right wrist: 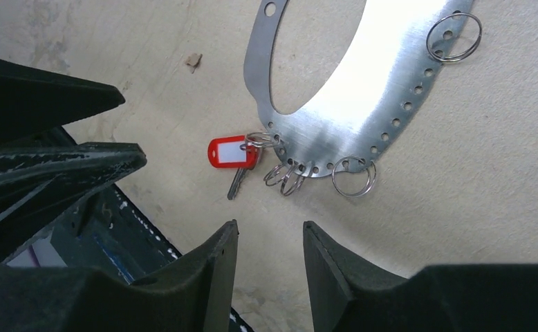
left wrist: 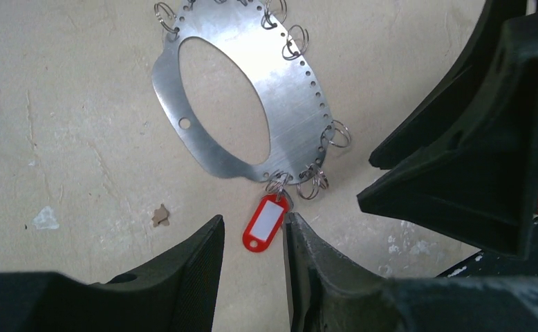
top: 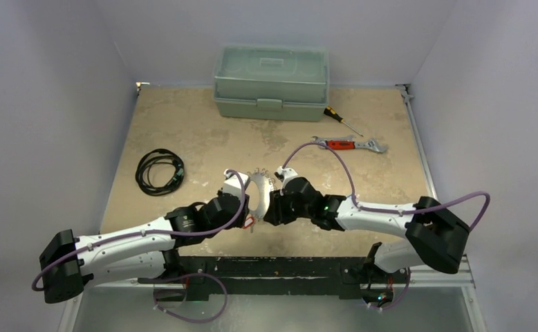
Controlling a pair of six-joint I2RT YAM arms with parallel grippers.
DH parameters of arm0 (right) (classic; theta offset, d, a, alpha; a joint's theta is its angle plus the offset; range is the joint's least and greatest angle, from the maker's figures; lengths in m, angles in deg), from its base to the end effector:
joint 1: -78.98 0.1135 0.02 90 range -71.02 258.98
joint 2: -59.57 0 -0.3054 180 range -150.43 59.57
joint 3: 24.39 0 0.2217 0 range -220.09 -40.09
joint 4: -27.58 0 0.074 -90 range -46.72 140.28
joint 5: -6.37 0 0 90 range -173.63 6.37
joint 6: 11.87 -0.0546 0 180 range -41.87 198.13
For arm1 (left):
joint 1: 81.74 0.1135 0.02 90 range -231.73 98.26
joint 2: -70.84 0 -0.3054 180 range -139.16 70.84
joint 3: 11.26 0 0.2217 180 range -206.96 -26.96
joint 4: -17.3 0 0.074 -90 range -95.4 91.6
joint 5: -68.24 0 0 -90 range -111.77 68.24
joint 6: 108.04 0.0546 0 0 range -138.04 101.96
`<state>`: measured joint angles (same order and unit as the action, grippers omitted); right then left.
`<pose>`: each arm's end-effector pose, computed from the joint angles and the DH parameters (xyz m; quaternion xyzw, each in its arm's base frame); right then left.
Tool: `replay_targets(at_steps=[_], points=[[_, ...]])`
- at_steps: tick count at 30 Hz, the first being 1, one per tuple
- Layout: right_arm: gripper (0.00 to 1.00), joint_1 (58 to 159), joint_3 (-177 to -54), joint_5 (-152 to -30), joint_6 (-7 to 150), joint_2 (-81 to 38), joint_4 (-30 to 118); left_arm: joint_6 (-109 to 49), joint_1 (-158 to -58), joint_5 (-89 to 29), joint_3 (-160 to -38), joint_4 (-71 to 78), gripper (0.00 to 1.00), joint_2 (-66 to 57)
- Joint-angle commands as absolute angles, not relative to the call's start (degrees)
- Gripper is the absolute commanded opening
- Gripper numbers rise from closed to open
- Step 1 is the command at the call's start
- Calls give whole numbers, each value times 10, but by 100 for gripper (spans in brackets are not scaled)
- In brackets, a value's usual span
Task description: Put the keys on the keyring
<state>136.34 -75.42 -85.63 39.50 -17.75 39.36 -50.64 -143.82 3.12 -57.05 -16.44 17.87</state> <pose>0.1348 0.2140 0.2340 -0.1538 0.8857 0.3358 0.2813 0.0902 -0.1212 0.2487 0.1395 0.8818 -0.1655 0.4189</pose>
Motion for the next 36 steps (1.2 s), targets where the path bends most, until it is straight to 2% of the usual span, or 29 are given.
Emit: replay_targets(at_steps=[1,17,31,36], points=[[42,1372,-793,-838,385,-204,367,-522,-1456,73,-571,-112,36,173],[31,1378,-818,-789,389,-294,378,-527,-1519,109,-569,-86,36,137],[28,1378,-777,-741,393,-245,413,-507,-1550,139,-553,-49,35,110],[33,1378,-763,-733,395,-188,442,-495,-1564,138,-531,-1,34,87]])
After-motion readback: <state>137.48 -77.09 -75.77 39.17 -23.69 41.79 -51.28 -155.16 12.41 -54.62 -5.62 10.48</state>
